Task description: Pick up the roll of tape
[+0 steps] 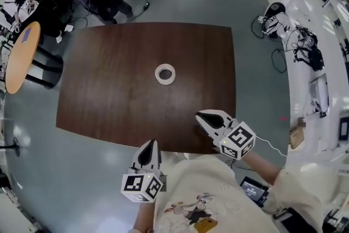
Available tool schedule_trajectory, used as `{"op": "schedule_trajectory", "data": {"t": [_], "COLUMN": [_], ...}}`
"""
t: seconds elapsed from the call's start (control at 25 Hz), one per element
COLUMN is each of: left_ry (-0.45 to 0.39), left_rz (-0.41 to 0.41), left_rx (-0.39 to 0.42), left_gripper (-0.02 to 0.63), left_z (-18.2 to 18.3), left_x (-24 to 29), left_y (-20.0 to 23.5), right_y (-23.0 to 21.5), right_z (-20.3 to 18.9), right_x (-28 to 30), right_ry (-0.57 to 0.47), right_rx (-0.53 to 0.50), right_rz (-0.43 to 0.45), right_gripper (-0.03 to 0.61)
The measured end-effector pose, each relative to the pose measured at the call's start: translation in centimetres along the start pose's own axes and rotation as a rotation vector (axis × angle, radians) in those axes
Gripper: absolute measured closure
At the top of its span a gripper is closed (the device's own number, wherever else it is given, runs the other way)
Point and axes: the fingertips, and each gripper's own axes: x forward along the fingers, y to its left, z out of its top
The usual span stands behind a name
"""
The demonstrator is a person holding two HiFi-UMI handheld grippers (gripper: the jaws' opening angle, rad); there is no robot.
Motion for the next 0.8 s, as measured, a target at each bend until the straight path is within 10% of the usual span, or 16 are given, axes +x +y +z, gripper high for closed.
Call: {"op": "schedule_trajectory", "data": {"t": [0.8], "left_ry": [-0.006], "left_rz": [0.038], "left_rx": [-0.049], "left_gripper": [0.607], "left_z": [5.0], "left_x": [7.4], "left_y": [8.7], "right_y": [-10.5], "right_z": [0.0], "right_x": [13.5], "right_ry": [0.136], "right_rx": [0.057], "right_rz": [-0.104], "right_gripper": [0.545]}}
